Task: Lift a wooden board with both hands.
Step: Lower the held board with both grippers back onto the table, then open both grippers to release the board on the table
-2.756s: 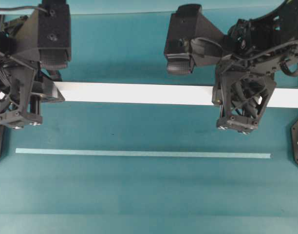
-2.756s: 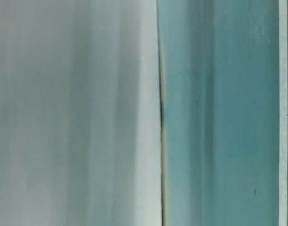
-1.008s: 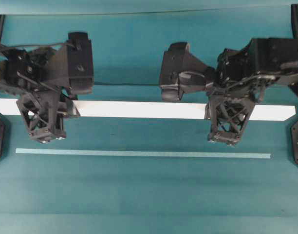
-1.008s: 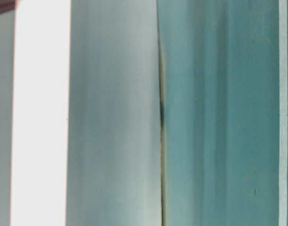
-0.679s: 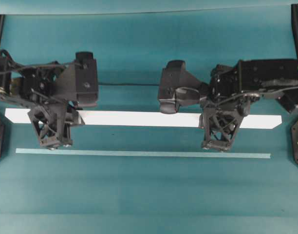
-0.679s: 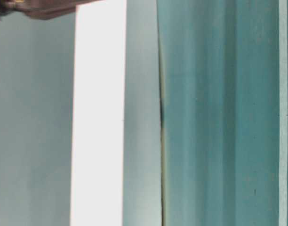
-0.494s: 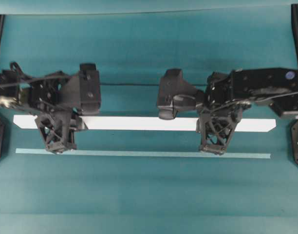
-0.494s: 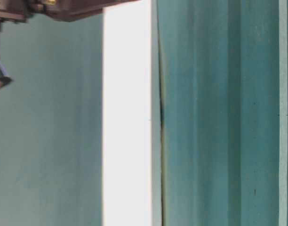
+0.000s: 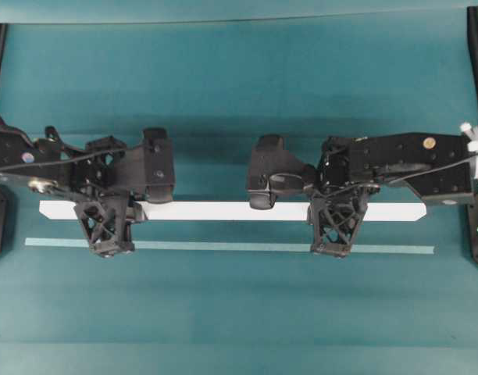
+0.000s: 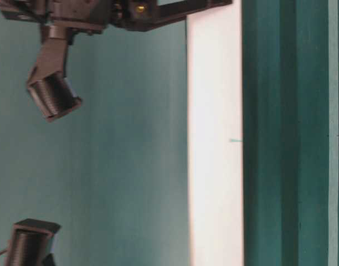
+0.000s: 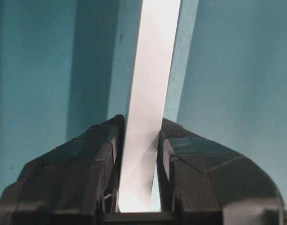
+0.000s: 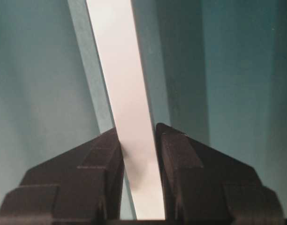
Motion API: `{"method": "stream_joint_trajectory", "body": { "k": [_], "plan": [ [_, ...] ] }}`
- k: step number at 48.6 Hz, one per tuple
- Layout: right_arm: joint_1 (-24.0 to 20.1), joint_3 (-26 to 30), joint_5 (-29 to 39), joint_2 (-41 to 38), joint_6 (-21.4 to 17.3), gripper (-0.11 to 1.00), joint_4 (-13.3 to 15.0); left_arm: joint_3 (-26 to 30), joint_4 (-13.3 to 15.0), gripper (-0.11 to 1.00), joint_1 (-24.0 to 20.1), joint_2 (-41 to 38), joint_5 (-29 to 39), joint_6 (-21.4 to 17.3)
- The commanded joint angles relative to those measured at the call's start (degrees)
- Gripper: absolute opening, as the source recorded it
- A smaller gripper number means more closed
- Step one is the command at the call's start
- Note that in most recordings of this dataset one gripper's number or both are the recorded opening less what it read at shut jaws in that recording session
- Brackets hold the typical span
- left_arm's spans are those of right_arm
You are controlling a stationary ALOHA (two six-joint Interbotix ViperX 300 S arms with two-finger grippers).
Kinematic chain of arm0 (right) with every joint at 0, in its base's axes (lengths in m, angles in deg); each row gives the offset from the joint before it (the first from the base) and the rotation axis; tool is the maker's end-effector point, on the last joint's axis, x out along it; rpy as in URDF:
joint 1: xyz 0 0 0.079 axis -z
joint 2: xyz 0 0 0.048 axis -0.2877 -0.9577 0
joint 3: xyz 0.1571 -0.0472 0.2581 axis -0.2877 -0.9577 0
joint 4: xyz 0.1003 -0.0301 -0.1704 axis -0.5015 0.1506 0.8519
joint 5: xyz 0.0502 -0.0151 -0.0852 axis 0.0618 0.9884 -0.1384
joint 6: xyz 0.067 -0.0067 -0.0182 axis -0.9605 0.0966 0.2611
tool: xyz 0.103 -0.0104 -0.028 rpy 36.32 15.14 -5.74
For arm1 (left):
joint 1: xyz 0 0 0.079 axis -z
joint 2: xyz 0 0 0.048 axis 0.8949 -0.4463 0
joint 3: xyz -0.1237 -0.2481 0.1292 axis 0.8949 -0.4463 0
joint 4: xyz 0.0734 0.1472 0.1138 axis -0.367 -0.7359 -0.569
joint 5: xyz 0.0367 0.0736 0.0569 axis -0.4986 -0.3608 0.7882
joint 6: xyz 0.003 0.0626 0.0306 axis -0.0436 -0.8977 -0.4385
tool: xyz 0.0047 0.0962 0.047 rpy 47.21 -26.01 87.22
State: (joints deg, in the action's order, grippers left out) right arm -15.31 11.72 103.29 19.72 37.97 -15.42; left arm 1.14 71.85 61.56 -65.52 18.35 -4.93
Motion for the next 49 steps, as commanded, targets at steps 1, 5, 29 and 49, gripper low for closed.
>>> {"method": "stream_joint_trajectory", "body": {
  "k": [1, 5, 29, 49],
  "plan": [
    [-0.9, -1.6, -2.1, -0.6, 0.2, 0.22, -0.2, -0.4, 0.1, 0.18, -0.1, -0.7, -1.9, 2.0],
    [-1.2, -2.7, -4.2, -0.9, 0.1, 0.22, -0.2, -1.4, 0.1, 0.18, 0.3, -1.9, -4.5, 2.5],
    [-2.0, -6.8, -11.1, -2.4, 0.0, 0.22, -0.2, -2.8, 0.0, 0.18, 1.1, -8.0, -9.1, 3.0],
    [-3.4, -6.7, -13.8, -5.6, 0.0, 0.22, -0.2, -4.2, 0.1, 0.18, 1.1, -8.5, -10.8, 3.0]
  ]
}}
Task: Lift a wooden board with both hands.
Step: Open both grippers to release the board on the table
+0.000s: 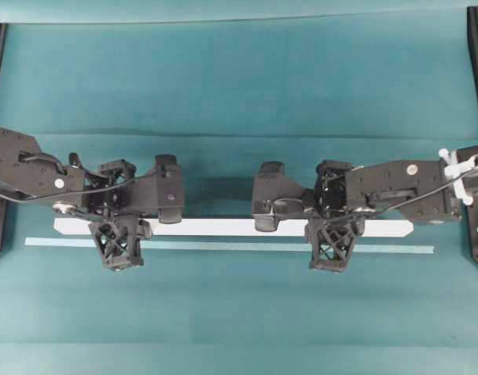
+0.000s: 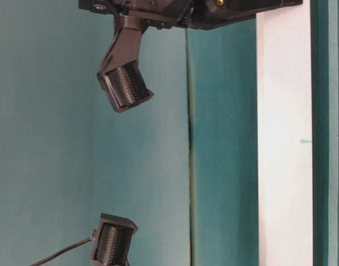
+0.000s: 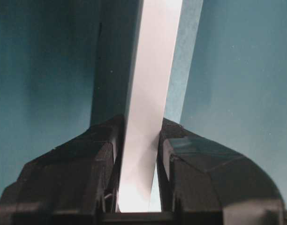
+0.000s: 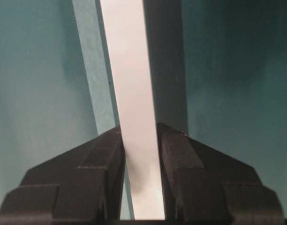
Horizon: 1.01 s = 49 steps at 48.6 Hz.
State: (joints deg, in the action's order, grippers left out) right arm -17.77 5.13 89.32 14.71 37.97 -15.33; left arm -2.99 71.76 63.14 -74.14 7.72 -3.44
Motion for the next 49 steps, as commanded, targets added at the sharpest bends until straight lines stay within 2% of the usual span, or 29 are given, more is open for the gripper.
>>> {"method": "stream_joint_trajectory", "body": {
  "k": [1, 18, 49],
  "plan": [
    [-1.0, -0.1, 0.2, -0.7, 0.0, 0.22, -0.3, -0.2, 0.2, 0.18, -0.4, 0.0, -0.4, 1.5],
    [-1.1, -1.3, -0.7, -0.8, -0.2, 0.22, -0.6, -0.4, 0.2, 0.18, -0.2, -0.7, -2.4, 3.1],
    [-1.3, -3.4, -3.9, -0.7, -0.5, 0.22, -1.0, -3.1, 0.2, 0.18, 0.1, -0.8, -7.3, 2.7]
  ]
}}
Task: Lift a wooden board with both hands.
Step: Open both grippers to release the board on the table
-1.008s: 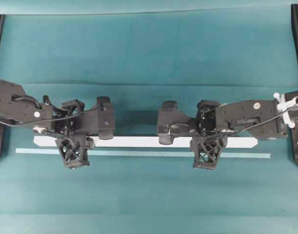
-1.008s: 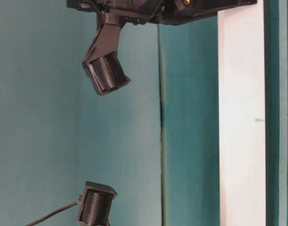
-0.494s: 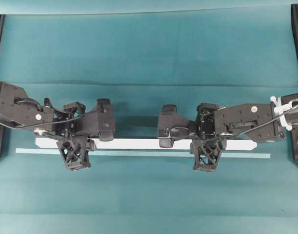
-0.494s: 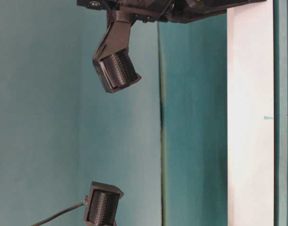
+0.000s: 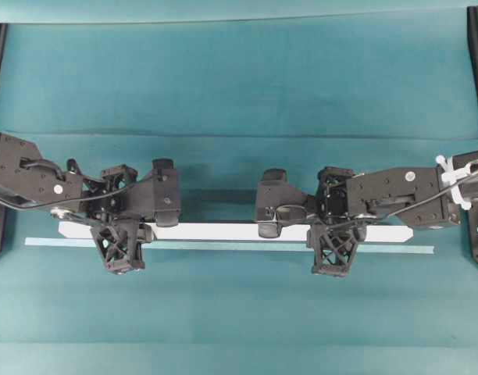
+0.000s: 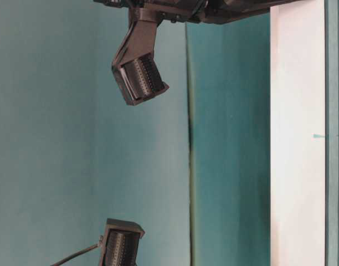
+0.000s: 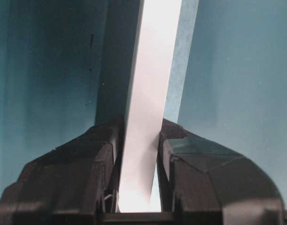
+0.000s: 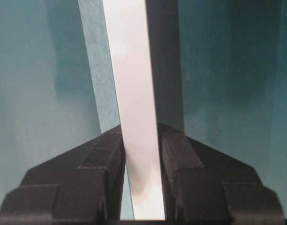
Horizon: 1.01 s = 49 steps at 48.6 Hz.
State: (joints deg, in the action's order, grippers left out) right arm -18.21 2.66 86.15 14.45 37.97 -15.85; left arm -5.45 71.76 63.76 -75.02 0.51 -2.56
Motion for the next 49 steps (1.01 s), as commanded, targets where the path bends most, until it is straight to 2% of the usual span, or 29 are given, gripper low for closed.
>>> {"method": "stream_joint_trajectory", "body": {
  "k": [1, 9, 28, 30, 36, 41, 44, 49],
  "plan": [
    [-0.9, -1.1, -1.1, -0.4, -0.7, 0.22, -0.4, -0.9, 0.1, 0.18, -0.5, 0.1, -0.1, 1.9],
    [-0.7, -1.5, -3.4, -0.2, -1.6, 0.22, -1.1, -1.7, 0.2, 0.18, -0.5, 0.4, -0.4, 1.8],
    [-0.7, -1.8, -3.5, 0.0, -1.8, 0.24, -1.3, -1.7, 0.2, 0.2, -0.4, 0.4, -0.5, 1.8],
    [-0.7, -1.8, -3.5, 0.0, -1.8, 0.31, -1.5, -1.7, 0.2, 0.28, -0.4, 0.5, -0.4, 1.8],
    [-0.7, -1.8, -3.3, 0.0, -2.1, 0.67, -1.6, -1.6, 0.2, 0.65, -0.2, 0.6, -1.1, 2.0],
    [-0.9, -1.8, -3.5, 0.1, -1.9, 0.9, -1.6, -1.6, 0.2, 0.88, -0.2, 0.7, -1.8, 1.8],
    [-0.9, -1.8, -3.5, 0.2, -2.2, 0.95, -1.6, -1.6, 0.1, 0.97, -0.2, 0.8, -2.0, 1.7],
    [-0.9, -1.8, -3.6, 0.5, -2.4, 0.94, -1.6, -1.7, 0.2, 0.98, 0.0, 0.8, -2.2, 1.7]
  ]
}}
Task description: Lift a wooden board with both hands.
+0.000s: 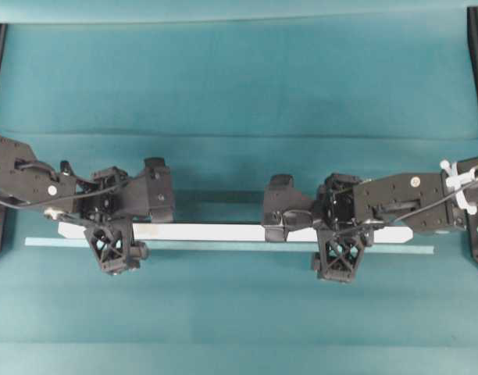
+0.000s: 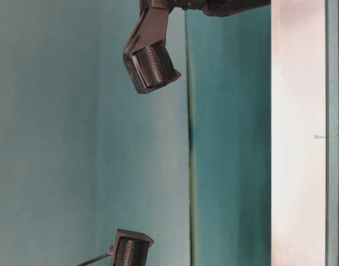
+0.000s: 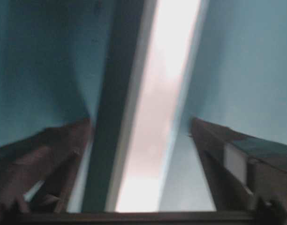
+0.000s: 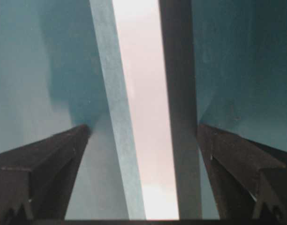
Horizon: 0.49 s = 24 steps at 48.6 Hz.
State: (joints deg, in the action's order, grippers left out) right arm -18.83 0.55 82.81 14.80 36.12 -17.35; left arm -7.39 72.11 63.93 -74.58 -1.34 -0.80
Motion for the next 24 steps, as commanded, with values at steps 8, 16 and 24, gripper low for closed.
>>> {"method": "stream_joint_trajectory", "body": {
  "k": [8, 16, 24],
  "plan": [
    [-0.1, 0.5, 0.4, 1.8, -0.4, 0.94, 0.4, 0.5, -0.2, 0.99, -0.2, 1.6, 0.1, -0.5],
    [0.6, 0.5, 1.2, 5.4, -0.5, 0.94, 0.8, 0.7, -0.2, 0.99, -0.3, 5.4, 2.6, -0.6],
    [1.6, 0.4, 1.1, 10.4, -0.4, 0.94, 0.9, 0.4, -0.2, 0.99, -0.2, 11.1, 5.6, -0.7]
  ]
}}
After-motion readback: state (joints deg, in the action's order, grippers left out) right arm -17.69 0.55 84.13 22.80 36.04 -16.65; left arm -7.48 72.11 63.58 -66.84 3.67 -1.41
